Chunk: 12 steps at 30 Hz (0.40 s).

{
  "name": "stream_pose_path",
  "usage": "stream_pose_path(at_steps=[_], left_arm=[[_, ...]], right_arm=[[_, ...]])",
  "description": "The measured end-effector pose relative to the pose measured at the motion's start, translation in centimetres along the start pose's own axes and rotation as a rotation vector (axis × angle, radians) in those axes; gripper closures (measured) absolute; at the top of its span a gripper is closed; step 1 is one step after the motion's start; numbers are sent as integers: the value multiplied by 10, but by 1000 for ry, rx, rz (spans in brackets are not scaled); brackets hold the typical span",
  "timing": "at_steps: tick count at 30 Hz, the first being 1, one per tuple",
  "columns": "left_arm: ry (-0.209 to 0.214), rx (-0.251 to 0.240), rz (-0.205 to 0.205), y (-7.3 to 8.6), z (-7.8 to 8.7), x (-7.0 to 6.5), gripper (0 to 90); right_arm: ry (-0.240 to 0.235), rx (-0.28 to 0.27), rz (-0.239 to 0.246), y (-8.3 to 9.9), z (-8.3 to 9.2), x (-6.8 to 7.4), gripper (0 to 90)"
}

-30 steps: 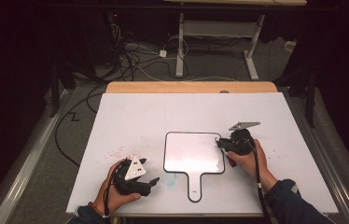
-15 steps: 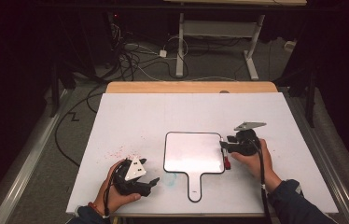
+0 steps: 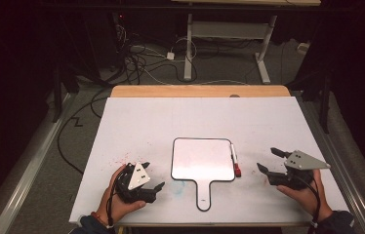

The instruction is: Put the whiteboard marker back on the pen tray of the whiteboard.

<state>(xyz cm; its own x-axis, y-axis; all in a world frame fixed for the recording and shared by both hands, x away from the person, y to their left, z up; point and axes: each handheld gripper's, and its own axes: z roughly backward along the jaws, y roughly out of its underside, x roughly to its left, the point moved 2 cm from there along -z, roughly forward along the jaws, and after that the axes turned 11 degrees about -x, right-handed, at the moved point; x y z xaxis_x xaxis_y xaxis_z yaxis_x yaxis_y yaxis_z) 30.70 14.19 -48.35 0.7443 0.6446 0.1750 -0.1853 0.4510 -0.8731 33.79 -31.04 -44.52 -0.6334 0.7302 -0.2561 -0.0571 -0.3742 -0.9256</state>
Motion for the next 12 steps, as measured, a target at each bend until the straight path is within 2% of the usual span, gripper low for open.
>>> stream_pose_path(at_steps=[2, 4, 8, 12], left_arm=[[-18, 5, -12, 0, -1, 0, 185], [-32, 10, -36, 0, -2, 1, 185], [-37, 16, -36, 0, -3, 2, 185], [-40, 12, -35, 0, -4, 3, 185]], right_arm=[[29, -16, 18, 6, 10, 0, 270], [35, -16, -2, 11, 17, -1, 258], [41, -20, -22, 16, 23, -1, 255], [36, -57, -23, 11, 24, 0, 255]])
